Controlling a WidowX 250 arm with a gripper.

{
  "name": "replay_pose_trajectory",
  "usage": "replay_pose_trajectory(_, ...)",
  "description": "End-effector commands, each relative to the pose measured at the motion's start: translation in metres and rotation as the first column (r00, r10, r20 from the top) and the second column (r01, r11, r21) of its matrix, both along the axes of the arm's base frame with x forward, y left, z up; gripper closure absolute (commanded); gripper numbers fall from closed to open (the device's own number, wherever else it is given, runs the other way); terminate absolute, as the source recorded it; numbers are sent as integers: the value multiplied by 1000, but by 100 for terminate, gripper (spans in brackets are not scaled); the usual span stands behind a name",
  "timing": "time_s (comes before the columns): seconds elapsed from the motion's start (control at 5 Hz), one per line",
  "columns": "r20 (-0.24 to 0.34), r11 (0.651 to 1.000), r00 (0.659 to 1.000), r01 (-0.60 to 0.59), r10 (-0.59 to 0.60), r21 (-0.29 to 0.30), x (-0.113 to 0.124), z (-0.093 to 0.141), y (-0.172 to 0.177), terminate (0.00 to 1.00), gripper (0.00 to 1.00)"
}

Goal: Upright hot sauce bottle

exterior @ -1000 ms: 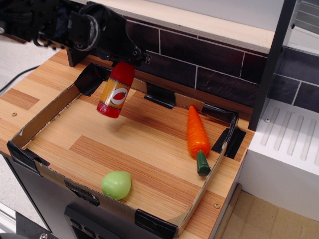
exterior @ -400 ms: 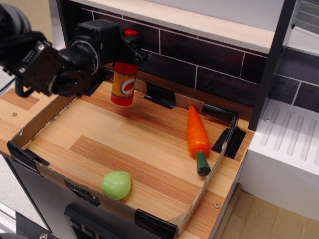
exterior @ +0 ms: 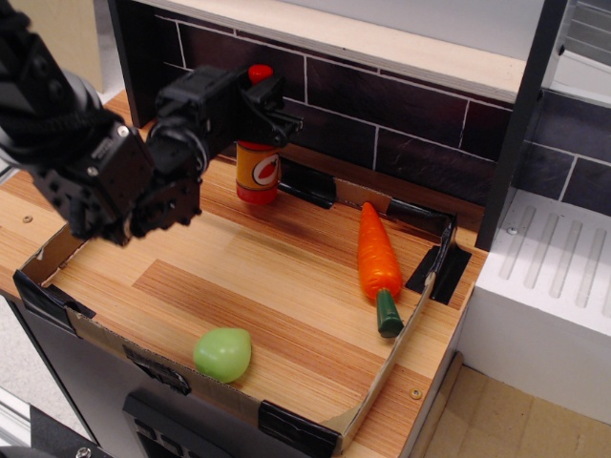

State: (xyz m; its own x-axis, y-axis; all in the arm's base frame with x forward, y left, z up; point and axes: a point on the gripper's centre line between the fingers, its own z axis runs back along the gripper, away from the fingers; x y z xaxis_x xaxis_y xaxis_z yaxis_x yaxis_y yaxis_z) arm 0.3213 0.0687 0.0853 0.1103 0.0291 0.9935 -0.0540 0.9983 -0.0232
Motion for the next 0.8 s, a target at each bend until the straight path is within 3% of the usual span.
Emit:
replay_pose_trajectory(0.0,52,1000,998,-26,26,-5,-8,6,2,0,0)
replay_pose_trajectory(0.2,3,1000,1000,-18,18,-11,-10,8,3,0,0)
replay_pose_trajectory(0.4,0,1000,1000,-16,16,-5,-12,8,3,0,0)
replay_pose_trajectory(0.6,-34,999,999,-27,26,-39,-13,16,4,0,0)
